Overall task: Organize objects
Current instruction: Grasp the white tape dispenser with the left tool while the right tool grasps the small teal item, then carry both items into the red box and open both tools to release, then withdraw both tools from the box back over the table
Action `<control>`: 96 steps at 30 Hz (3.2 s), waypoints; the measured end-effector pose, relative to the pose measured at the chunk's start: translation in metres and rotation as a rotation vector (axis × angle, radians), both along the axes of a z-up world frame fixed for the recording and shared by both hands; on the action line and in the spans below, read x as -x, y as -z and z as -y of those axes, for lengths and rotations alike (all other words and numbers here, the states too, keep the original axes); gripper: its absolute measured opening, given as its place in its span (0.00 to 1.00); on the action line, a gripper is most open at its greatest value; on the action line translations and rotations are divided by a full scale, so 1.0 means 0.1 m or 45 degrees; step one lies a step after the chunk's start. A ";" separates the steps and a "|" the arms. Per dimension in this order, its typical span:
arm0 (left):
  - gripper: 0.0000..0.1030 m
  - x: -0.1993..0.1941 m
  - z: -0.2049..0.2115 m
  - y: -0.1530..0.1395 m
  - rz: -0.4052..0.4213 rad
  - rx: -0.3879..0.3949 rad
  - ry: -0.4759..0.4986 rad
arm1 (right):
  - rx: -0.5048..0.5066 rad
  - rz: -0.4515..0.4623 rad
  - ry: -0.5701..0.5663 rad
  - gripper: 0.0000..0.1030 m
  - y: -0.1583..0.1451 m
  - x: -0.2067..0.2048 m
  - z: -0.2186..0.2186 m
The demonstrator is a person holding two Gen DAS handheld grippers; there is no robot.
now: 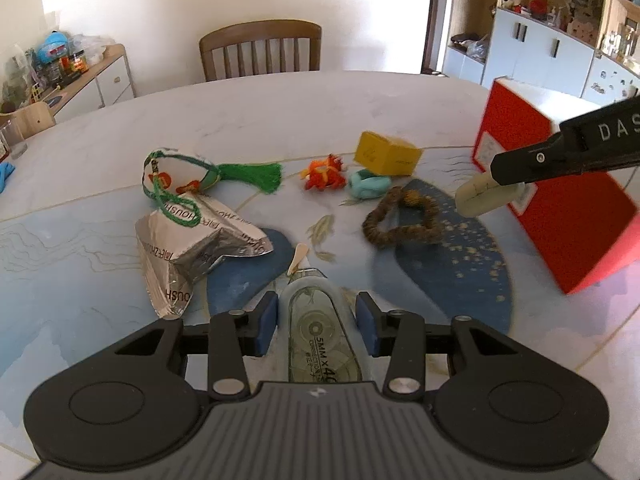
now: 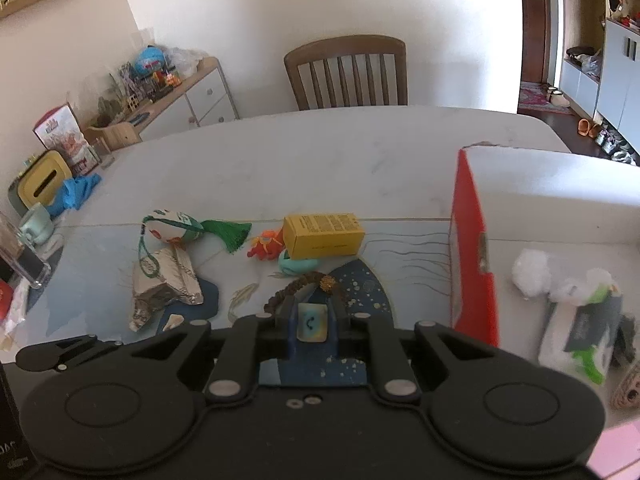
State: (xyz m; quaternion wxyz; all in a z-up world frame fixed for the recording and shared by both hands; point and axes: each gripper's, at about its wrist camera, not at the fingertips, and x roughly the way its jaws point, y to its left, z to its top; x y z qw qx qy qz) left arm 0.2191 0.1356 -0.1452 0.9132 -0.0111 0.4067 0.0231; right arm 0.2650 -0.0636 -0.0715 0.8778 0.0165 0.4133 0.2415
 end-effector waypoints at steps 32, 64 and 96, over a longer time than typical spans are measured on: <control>0.40 -0.18 1.11 -1.13 0.106 0.080 0.319 | -0.035 0.233 0.260 0.14 -0.66 0.18 1.56; 0.40 -1.60 2.67 -0.46 -0.226 -0.130 0.470 | 0.033 -0.022 0.082 0.13 0.06 -0.37 2.27; 0.52 -1.77 2.76 -0.23 -0.314 -0.155 0.404 | 0.057 -0.094 -0.054 0.36 0.12 -0.45 2.41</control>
